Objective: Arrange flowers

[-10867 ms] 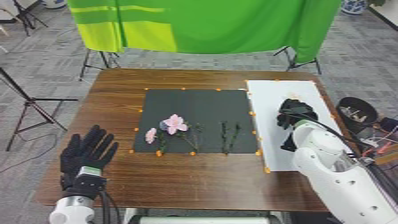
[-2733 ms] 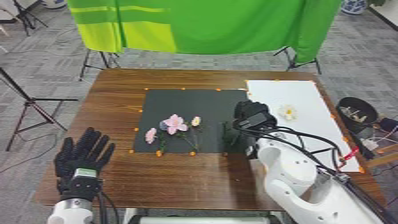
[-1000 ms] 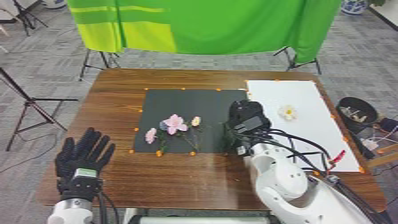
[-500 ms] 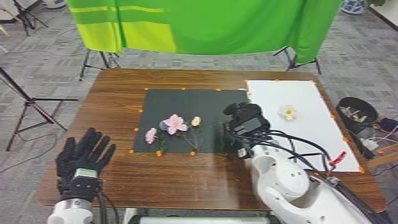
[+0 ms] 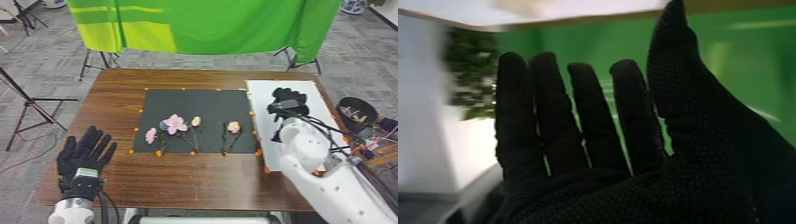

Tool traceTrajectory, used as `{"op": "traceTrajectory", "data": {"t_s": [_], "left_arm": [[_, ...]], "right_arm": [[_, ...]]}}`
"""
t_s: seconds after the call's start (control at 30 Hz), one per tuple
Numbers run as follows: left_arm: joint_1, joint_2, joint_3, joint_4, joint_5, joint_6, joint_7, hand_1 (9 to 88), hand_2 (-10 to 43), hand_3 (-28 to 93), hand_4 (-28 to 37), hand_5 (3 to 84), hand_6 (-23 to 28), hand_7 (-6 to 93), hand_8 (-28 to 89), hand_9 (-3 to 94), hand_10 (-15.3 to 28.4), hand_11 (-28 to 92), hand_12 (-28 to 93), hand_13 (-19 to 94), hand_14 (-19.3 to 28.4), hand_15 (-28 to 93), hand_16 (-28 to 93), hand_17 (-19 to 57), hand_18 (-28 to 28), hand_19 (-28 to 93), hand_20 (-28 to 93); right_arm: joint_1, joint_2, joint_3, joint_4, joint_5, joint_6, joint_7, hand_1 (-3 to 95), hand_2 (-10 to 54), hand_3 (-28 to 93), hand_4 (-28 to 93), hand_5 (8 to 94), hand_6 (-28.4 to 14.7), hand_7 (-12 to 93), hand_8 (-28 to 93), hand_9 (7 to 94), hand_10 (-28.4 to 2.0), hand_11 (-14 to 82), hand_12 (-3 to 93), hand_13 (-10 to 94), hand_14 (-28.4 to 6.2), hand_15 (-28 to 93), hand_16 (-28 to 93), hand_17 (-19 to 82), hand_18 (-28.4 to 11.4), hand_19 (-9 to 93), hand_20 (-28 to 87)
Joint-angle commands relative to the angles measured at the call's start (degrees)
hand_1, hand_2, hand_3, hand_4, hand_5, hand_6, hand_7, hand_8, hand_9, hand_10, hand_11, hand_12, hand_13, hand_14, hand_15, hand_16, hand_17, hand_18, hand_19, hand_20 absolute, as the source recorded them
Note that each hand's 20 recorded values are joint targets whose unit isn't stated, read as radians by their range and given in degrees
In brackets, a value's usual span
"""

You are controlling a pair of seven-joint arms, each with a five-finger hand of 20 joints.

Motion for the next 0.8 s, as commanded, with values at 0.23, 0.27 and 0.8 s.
{"op": "traceTrajectory", "data": {"t_s": [0.23, 0.27, 0.8], "left_arm": [[-0.1, -0.33, 1.15, -0.21, -0.75, 0.61, 0.72, 27.2, 15.5, 70, -28.3, 46.1, 10.0, 17.3, -8, 37.8, 15.6, 30, 14, 28, 17.3, 49, -6, -6.1, 17.0, 42, 17], [0.0, -0.36, 1.13, -0.21, -0.84, 0.70, 0.77, 27.2, 15.5, 70, -28.3, 46.1, 10.0, 17.3, -8, 37.8, 15.6, 30, 14, 28, 17.3, 49, -6, -6.2, 17.0, 42, 18], [0.7, -0.70, 0.71, -0.27, -0.76, 0.78, -0.27, 27.0, 16.0, 70, -28.3, 46.5, 10.1, 17.4, -9, 38.1, 15.5, 30, 14, 28, 17.3, 49, -6, -6.2, 17.0, 42, 18]], "right_arm": [[4.3, 2.8, 7.2, 3.5, 17.1, -13.8, 1.8, 40.5, 2.9, 83, -28, 41.9, -1.4, 14, -13, 36.6, -12.3, 7.7, 6.7, 36, -15.3, 11, 14, 19, -18.1, 42, 16], [3.6, 2.7, 7.8, 2.7, 18.4, -14.2, 2.0, 40.0, 3.1, 82, -28, 41.8, -1.6, 13, -13, 37.2, -12.7, 7.8, 6.6, 37, -15.4, 11, 15, 20, -18.8, 44, 16], [-7.2, 4.5, 11.1, -5.7, 17.4, -15.7, -4.0, 48.3, 4.4, 77, -28, 61.9, 1.6, 15, -10, 71.4, -10.7, 12.0, 13.0, 63, -10.5, 22, 18, 25, -17.1, 51, 21]]}}
